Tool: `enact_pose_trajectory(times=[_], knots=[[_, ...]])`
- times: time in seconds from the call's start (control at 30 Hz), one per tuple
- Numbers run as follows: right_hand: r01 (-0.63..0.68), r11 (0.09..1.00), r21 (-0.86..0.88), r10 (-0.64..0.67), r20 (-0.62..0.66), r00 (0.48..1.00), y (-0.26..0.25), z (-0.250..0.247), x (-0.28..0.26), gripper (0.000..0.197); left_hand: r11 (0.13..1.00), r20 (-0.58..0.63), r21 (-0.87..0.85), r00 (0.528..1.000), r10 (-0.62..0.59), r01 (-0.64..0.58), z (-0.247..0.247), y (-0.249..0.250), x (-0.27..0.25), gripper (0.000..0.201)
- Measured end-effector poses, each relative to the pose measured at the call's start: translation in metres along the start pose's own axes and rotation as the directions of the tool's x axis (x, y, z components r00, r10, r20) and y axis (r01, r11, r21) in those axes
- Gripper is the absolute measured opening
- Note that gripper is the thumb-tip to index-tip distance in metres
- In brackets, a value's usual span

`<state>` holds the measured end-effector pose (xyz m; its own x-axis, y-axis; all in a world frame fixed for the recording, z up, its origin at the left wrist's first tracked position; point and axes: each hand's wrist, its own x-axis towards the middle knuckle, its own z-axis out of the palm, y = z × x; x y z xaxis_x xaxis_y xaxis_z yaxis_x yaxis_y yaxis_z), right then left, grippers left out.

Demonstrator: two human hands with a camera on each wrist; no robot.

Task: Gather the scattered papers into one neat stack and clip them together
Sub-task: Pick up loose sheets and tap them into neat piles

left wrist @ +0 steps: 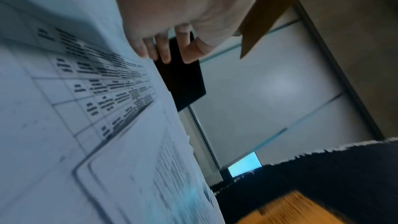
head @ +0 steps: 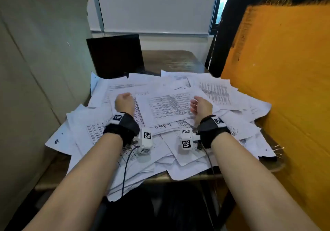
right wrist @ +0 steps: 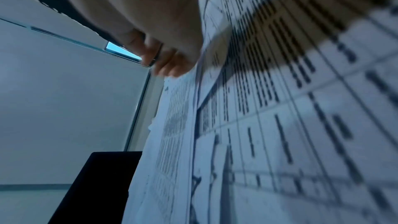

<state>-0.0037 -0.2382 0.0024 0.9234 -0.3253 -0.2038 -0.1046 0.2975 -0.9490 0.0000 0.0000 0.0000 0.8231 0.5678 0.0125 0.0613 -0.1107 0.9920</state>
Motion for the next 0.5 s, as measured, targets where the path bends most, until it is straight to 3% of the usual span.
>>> enact_pose_trajectory(times=[0.1,0.23,0.33,0.4,0.43,0.5], knots=[[-0.04,0.98,-0.194,-0.005,-0.225,0.974,0.012,-0.012,0.015,0.042,0.988,-0.15,0.052,0.98,-0.135,0.144,-0.014,-0.006,0.023,0.044],[-0.053,0.969,-0.241,-0.057,-0.428,0.902,0.017,-0.032,0.029,0.056,0.945,-0.141,0.144,0.951,-0.274,0.293,-0.022,-0.029,0.056,0.073],[-0.091,0.991,-0.095,0.052,-0.355,0.933,0.012,-0.023,0.045,0.048,0.959,-0.059,0.089,0.963,-0.263,0.267,-0.017,-0.03,0.07,0.082],[-0.11,0.991,-0.077,0.088,-0.247,0.965,0.012,-0.009,0.049,0.039,0.966,0.075,0.097,0.967,-0.245,0.238,-0.013,-0.033,0.079,0.06],[-0.11,0.991,-0.073,0.092,-0.22,0.971,0.012,-0.003,0.054,0.047,0.97,0.153,0.097,0.96,-0.235,0.222,-0.01,-0.041,0.085,0.057],[-0.157,0.988,0.001,0.153,-0.24,0.959,0.012,0.004,0.065,0.058,0.962,0.264,0.142,0.928,-0.264,0.233,-0.009,-0.046,0.086,0.071]])
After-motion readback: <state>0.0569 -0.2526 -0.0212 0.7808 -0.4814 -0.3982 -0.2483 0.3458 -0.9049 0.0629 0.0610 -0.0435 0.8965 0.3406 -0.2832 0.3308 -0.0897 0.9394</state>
